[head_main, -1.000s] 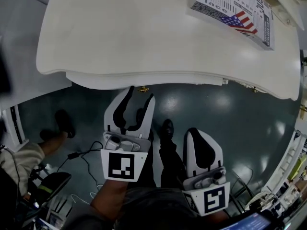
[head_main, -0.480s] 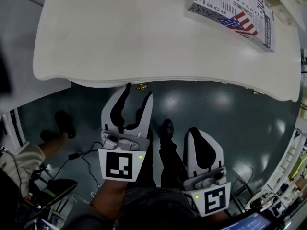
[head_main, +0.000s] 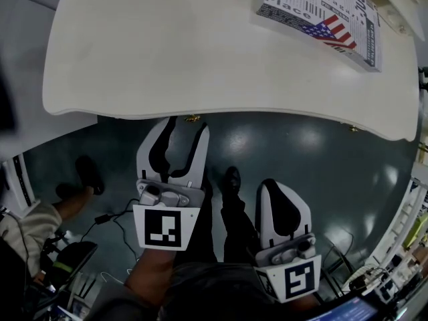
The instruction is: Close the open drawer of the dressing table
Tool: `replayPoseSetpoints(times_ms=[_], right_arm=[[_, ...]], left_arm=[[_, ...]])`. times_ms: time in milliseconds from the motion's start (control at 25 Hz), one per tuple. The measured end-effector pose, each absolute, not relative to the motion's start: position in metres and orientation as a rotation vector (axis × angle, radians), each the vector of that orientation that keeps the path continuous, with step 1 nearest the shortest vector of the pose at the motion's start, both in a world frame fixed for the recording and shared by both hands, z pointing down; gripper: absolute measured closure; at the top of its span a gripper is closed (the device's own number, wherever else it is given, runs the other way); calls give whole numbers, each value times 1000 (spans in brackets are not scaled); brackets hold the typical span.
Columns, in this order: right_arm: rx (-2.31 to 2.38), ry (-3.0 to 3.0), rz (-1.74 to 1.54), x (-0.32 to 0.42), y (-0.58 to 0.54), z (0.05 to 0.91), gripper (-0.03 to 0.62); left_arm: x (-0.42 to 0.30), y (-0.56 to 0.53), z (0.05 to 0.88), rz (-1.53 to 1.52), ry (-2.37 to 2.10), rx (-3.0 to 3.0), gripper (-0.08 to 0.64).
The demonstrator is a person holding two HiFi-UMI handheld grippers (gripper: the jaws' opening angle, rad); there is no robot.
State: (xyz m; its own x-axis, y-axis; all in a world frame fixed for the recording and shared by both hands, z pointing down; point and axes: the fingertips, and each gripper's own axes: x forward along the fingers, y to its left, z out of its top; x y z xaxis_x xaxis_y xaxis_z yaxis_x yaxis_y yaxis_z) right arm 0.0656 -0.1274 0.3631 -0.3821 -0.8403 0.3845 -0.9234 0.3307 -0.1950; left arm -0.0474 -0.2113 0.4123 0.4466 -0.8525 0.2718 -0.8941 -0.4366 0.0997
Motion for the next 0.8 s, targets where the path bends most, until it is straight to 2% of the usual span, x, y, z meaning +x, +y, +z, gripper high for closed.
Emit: replayPoseSetpoints(times_ms=[800], right_arm=[[1620, -2373, 563, 74, -125, 359, 577]], left_arm=[[-47, -215, 415, 284, -1525, 2475, 370]])
